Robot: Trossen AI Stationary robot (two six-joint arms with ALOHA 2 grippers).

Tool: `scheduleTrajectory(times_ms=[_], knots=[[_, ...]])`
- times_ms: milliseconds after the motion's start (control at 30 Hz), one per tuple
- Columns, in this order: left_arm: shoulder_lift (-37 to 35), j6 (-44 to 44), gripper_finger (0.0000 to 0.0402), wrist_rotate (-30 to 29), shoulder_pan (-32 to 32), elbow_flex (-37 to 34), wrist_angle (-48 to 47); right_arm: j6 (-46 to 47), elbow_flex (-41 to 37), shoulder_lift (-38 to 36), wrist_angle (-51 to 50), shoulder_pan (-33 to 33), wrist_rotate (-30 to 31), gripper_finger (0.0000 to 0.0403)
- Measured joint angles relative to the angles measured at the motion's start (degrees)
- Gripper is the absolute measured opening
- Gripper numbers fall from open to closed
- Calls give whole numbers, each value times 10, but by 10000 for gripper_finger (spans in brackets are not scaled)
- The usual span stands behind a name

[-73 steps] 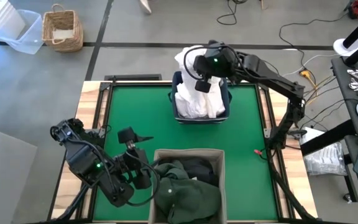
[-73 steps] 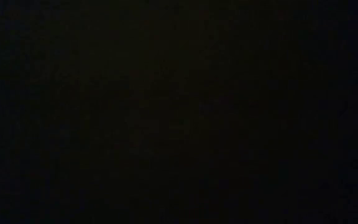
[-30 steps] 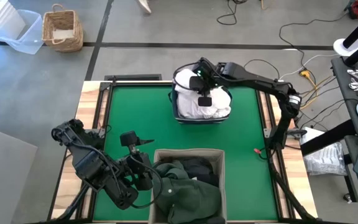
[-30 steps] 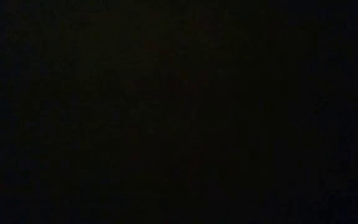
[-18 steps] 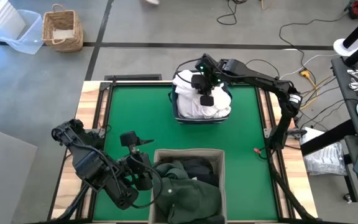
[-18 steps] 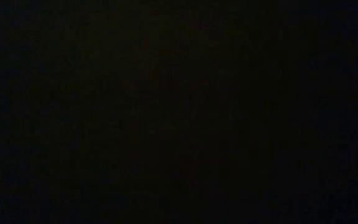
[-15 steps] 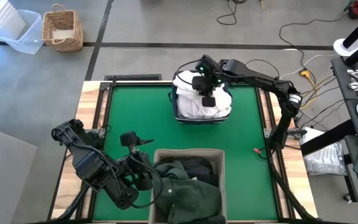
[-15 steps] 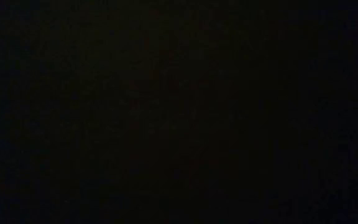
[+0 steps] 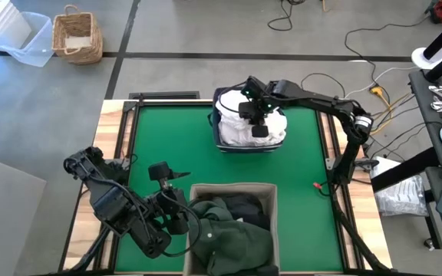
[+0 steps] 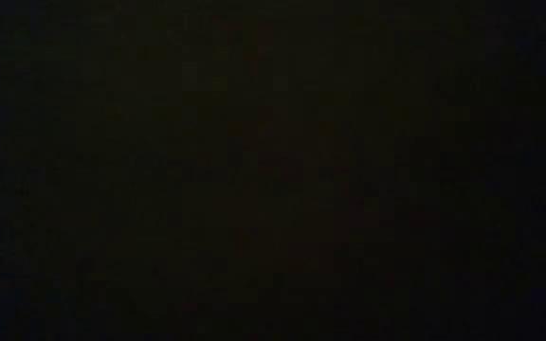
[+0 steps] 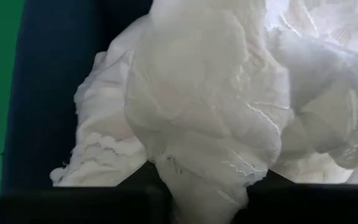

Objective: Sort clothes
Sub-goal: Put the white shirt into the blue laundry bin

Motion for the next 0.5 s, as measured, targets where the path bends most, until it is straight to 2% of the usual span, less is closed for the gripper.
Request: scheduleTrajectory(times_ms=[167,500], knots=[[0,0,343,0,0,0,0,0,1,0,13,-1,5,92],[0,0,343,0,0,0,0,22,2,0,23,-1,5,145]])
